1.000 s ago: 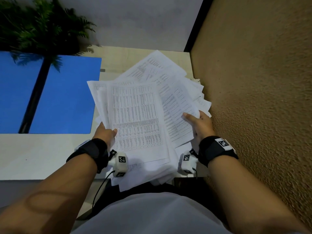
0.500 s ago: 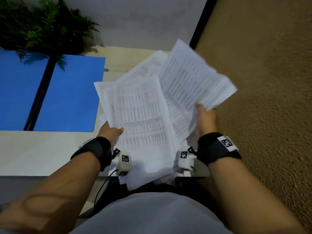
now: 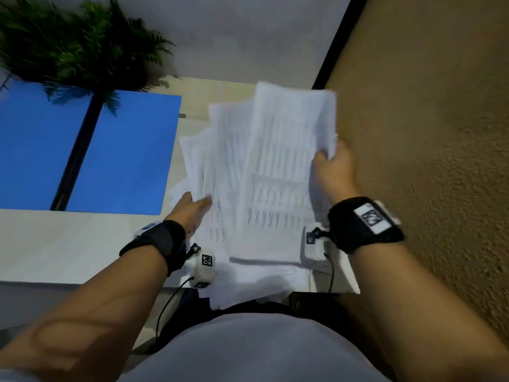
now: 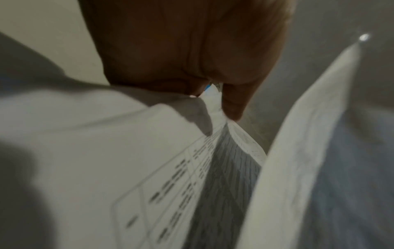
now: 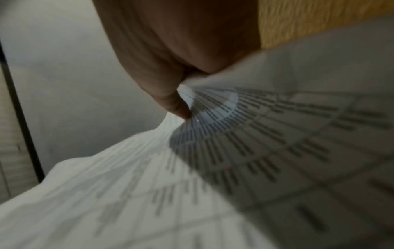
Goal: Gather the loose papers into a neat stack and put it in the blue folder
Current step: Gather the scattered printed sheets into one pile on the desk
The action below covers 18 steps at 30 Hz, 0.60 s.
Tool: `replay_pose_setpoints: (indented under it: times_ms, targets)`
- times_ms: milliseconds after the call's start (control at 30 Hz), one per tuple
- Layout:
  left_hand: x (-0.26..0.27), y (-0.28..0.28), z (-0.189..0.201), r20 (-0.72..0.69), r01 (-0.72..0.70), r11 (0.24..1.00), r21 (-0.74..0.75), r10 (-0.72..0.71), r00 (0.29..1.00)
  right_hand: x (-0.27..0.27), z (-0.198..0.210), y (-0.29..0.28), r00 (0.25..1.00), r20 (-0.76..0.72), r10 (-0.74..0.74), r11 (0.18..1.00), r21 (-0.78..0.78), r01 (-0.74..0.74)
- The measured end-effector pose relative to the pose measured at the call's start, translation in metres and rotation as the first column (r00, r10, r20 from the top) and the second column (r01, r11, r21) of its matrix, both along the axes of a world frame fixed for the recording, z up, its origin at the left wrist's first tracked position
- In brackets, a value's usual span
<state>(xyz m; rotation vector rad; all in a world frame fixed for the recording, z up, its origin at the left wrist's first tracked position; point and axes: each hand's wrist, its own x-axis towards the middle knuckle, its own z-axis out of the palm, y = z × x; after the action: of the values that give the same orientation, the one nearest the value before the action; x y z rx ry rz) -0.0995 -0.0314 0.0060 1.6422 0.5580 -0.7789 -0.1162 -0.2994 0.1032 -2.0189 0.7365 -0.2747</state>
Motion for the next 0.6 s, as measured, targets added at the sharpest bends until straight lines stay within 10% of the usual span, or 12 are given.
replay_pose_setpoints:
  times_ms: [200, 467, 600]
  targets:
    - [0.003, -0.007, -0.002, -0.063, 0.002, 0.995, -0.098, -0.008, 0.998, -0.003, -0.088, 0.027, 0.951, -0.307, 0.05, 0.999, 0.023, -0.045]
    - [-0.002, -0.007, -0.024, 0.117, 0.055, 0.984, 0.167, -0.076, 0.99, -0.01, -0.123, 0.034, 0.914, -0.387, 0.123, 0.989, 0.122, -0.081]
    - [0.009, 0.005, -0.045, 0.127, 0.018, 0.979, 0.205, -0.044, 0.991, -0.016, -0.121, 0.004, 0.844, -0.386, -0.373, 0.924, -0.073, 0.375]
